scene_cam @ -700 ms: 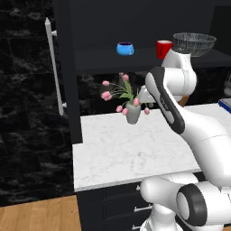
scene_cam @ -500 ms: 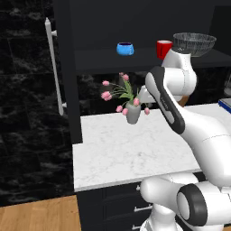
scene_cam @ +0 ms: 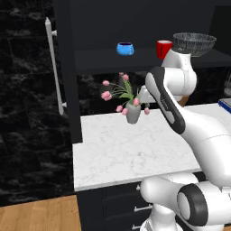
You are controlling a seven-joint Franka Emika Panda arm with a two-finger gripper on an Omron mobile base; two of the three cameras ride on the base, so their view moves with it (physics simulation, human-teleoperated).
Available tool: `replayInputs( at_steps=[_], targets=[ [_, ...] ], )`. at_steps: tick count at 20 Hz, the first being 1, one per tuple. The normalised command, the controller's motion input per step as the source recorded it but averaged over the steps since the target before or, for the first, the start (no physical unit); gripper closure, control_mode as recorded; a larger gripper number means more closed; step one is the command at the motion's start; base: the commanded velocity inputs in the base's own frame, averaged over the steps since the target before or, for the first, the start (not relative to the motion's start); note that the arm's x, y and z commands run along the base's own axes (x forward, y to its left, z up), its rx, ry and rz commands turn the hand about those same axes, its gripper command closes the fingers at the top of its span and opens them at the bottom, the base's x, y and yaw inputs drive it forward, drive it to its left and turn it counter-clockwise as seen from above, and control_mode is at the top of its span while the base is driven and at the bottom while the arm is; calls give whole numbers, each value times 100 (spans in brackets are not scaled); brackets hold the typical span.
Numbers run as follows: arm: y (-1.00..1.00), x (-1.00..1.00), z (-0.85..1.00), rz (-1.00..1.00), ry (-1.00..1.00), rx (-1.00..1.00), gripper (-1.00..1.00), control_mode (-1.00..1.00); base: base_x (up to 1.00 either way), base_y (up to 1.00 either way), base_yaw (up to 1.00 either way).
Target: Gather all objects into one cabinet and sort the glasses and bowls to opposite sides.
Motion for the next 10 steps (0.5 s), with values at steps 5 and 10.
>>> replayInputs(
  at_steps=[5, 10],
  targets=[
    [0, 0, 0, 0, 0, 0, -100, 100, -71, -12, 0],
    [0, 0, 0, 0, 0, 0, -100, 100, -88, -22, 0]
  ],
)
